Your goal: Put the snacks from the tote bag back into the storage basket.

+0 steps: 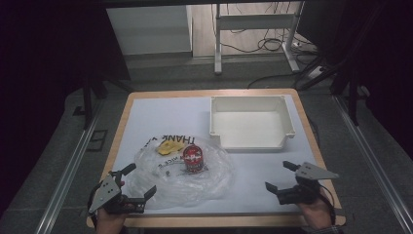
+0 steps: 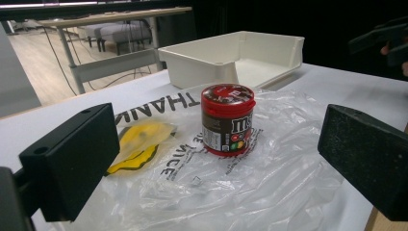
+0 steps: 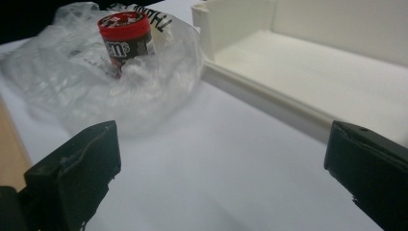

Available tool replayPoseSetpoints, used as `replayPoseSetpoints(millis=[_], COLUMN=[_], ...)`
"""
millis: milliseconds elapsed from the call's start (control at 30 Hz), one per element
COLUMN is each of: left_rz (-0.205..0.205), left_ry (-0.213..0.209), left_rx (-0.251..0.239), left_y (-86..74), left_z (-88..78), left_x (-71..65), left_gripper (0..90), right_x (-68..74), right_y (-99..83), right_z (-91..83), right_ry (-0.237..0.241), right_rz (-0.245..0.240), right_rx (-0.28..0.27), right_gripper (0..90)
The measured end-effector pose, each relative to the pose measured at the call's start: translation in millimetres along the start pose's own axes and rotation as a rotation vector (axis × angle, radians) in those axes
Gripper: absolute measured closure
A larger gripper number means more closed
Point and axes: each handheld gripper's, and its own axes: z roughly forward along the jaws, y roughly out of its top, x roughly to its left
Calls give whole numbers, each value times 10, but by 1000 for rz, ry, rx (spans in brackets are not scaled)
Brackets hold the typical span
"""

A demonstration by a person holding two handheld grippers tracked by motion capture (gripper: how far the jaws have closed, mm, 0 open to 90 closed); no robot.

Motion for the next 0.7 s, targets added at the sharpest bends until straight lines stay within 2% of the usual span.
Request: replayPoseSetpoints(millis=[67, 200, 233, 433, 700], left_rz=[3, -7, -6, -2, -4], left_ry=[-1, 0, 1, -1, -3], left_rx=[9, 11, 15, 19, 20], left_y=[-4, -9, -10, -13, -15], left_z=[12, 12, 16, 22, 23], left_x=[2, 13, 14, 6, 9], left_gripper=[7, 7, 7, 7, 7], right_x=[-33, -59, -73, -114, -101], right_y=[10, 18, 4, -16, -19], right_z=[-88, -95, -91, -129, -133], right_ry=[-7, -16, -1, -6, -22], right_rz=[-37, -64, -62, -38, -59], right_rx=[-47, -52, -51, -93, -95], right_gripper=[0, 0, 0, 0, 0])
